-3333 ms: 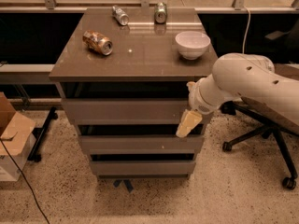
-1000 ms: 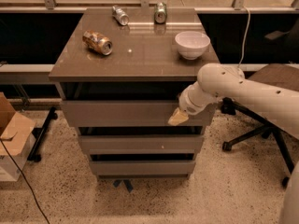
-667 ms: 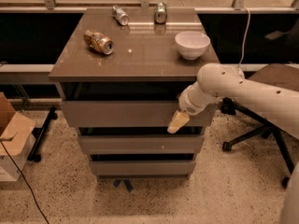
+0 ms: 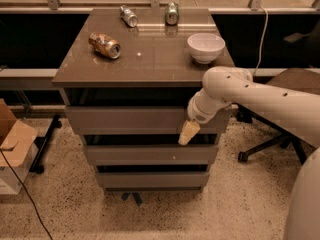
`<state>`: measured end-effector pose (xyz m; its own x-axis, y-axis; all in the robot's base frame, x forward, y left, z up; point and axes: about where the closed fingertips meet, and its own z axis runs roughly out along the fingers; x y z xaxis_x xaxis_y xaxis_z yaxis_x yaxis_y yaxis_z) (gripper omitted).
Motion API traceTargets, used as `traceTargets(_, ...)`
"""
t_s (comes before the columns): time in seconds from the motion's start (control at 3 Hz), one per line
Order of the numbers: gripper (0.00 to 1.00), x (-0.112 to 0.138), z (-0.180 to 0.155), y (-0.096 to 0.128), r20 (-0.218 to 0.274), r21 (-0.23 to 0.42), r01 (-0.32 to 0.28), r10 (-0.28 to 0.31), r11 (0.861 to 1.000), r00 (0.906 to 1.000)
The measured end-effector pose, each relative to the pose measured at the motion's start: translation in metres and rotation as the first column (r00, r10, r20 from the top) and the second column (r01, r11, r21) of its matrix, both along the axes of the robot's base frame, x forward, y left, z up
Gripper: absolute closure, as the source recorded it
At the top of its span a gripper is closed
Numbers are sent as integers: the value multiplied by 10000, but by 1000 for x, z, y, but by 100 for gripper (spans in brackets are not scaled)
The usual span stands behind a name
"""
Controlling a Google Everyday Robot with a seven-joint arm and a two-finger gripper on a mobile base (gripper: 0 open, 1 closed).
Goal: Open top drawer
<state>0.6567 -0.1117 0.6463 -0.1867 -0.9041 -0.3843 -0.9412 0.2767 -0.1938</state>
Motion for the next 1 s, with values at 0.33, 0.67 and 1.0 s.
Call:
traceTargets(0.33, 40, -16, -11, -2, -535, -626, -243, 210, 9977, 9984)
traceTargets(0.67, 64, -20, -9, -2, -621, -693, -282, 239, 9972, 9978)
traceTargets(1.0, 95, -20, -3, -2, -622, -693, -282, 239, 9972, 9978)
